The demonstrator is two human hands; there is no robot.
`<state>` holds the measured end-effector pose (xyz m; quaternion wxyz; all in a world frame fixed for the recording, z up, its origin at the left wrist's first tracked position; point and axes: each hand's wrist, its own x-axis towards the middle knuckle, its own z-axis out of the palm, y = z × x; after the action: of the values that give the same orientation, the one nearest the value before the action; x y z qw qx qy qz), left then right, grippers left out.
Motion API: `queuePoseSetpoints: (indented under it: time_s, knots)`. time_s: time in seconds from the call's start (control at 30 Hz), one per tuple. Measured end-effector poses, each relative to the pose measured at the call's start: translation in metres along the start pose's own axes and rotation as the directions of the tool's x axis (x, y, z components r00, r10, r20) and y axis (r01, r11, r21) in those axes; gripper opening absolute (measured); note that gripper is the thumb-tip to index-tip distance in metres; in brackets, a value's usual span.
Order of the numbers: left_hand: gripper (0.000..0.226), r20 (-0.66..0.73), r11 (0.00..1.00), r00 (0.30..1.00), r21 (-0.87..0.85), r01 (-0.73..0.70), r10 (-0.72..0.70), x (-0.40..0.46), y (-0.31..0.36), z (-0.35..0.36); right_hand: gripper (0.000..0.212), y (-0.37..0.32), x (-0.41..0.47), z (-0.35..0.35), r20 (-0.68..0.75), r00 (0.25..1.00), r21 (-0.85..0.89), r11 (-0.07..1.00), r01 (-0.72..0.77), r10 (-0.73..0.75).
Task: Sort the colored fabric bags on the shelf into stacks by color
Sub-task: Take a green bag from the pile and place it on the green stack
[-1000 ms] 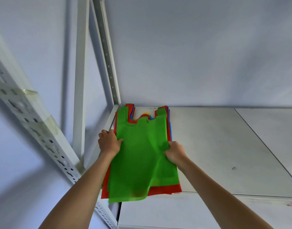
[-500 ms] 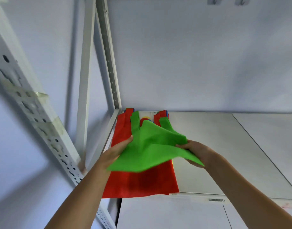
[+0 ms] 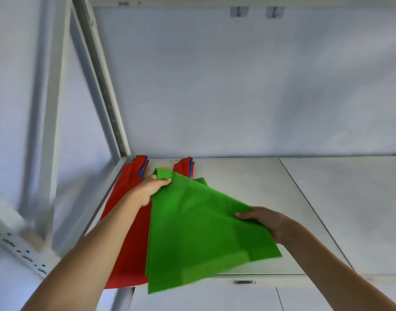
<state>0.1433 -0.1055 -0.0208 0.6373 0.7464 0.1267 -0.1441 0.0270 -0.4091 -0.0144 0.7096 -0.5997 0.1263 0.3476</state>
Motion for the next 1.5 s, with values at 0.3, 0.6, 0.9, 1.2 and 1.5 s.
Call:
queuePoseSetpoints:
  time_s: [0.3,0.6,0.9,1.2,1.5]
  knots:
    - [0.016,-0.050,0.992,0.994,-0.078,-0.100,0.096,0.040,0.166,0.104,0.023,-0.131,-0.042,-0.088,-0.031,0.931,0.023,0.931,0.364,-0.364]
    - [0.036,-0.080,0.924,0.923,0.104,-0.368,0.377,0.065,0.168,0.145,0.044,-0.119,-0.025,-0.135,-0.047,0.875,-0.023,0.876,0.482,-0.482]
    - [0.033,-0.114,0.949,0.991,0.315,-0.029,0.068,0.096,-0.026,0.162,0.030,0.011,0.028,-0.149,-0.374,0.919,-0.368,0.929,-0.022,-0.126]
    - [0.056,-0.155,0.887,0.986,0.461,0.019,0.059,0.077,-0.034,0.159,0.016,0.033,0.025,-0.131,-0.459,0.883,-0.446,0.885,-0.133,-0.099]
    - [0.057,-0.160,0.847,0.986,0.529,0.051,0.040,0.066,-0.022,0.153,0.028,0.033,0.025,-0.121,-0.491,0.862,-0.572,0.793,-0.212,-0.124]
